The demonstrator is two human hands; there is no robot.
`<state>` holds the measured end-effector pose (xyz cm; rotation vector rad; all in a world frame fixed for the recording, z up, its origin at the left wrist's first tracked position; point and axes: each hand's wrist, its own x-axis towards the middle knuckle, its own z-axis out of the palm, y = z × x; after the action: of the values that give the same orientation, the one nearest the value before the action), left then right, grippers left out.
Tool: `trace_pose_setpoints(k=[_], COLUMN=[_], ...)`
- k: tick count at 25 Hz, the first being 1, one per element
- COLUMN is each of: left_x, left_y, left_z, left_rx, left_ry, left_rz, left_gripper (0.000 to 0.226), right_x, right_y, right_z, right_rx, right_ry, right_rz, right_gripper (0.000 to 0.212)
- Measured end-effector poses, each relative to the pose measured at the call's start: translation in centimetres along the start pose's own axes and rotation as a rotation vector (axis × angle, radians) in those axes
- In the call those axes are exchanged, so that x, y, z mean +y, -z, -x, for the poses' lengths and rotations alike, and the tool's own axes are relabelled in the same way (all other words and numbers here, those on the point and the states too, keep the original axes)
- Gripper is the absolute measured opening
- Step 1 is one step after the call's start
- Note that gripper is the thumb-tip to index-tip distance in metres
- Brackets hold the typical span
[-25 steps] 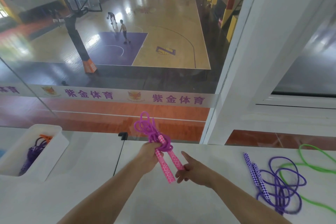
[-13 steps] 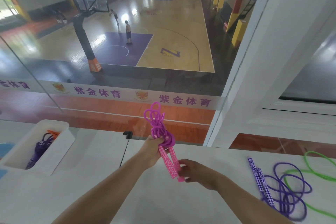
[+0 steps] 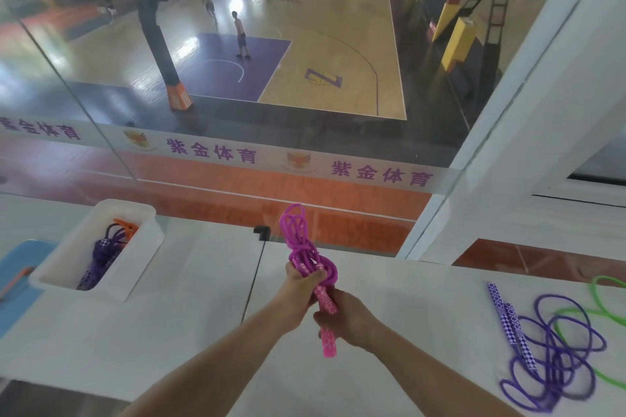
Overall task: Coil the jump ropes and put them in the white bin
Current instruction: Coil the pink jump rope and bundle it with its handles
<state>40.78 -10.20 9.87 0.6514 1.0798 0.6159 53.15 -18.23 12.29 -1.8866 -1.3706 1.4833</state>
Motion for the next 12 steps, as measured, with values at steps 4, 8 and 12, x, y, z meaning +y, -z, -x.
trace_pose_setpoints(k=[4, 8, 12], left_x=[0.0, 1.5, 2.7], left_y=[4.5, 10.1, 15.5], left_z=[0.7, 3.2, 7.2], left_rx=[0.056, 0.154, 0.273], left_ry=[0.021, 0.015, -0.01], left_rz=[0.044, -0.052, -0.155], left_gripper=[0.052, 0.05, 0.058], right_x=[-1.5, -2.6, -5.8], right_y=[-2.6, -2.6, -5.1], right_z=[-0.8, -2.2, -4.7], right_rx=[-0.16, -0.202, -0.109], right_ry=[-0.02, -0.026, 0.071], right_rz=[0.069, 0.092, 0.196], right_gripper=[0.034, 0.017, 0.028])
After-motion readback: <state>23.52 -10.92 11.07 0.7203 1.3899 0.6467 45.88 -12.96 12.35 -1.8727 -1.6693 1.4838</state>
